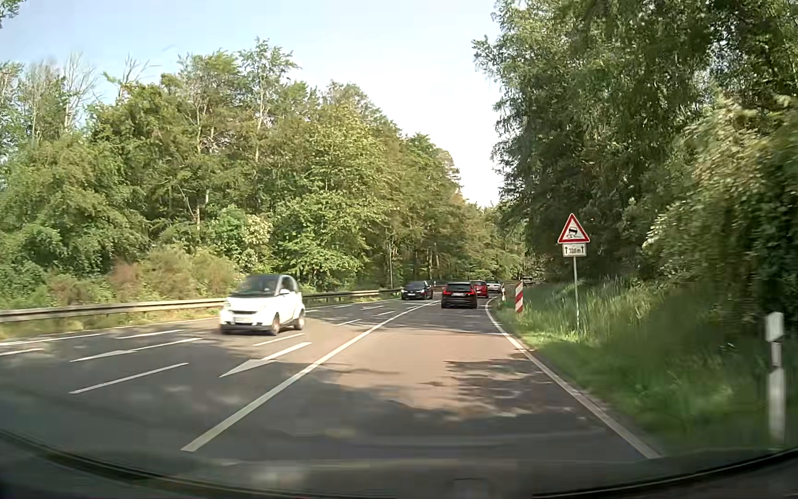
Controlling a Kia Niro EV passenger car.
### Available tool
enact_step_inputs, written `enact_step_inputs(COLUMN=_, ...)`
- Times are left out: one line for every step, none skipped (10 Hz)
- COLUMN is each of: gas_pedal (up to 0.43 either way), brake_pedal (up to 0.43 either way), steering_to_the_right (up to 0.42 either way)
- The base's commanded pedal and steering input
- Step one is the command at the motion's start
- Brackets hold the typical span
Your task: Follow the waypoints while adhering to traffic rules and regulations
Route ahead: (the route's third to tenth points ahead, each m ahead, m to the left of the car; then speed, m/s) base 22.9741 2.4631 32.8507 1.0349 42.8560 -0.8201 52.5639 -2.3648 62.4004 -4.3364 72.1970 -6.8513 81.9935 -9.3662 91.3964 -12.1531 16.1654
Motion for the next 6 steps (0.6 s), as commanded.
enact_step_inputs(gas_pedal=0.138, brake_pedal=0.024, steering_to_the_right=0.017)
enact_step_inputs(gas_pedal=0.138, brake_pedal=0.024, steering_to_the_right=0.016)
enact_step_inputs(gas_pedal=0.138, brake_pedal=0.024, steering_to_the_right=0.016)
enact_step_inputs(gas_pedal=0.138, brake_pedal=0.024, steering_to_the_right=0.016)
enact_step_inputs(gas_pedal=0.138, brake_pedal=0.024, steering_to_the_right=0.016)
enact_step_inputs(gas_pedal=0.138, brake_pedal=0.024, steering_to_the_right=0.017)
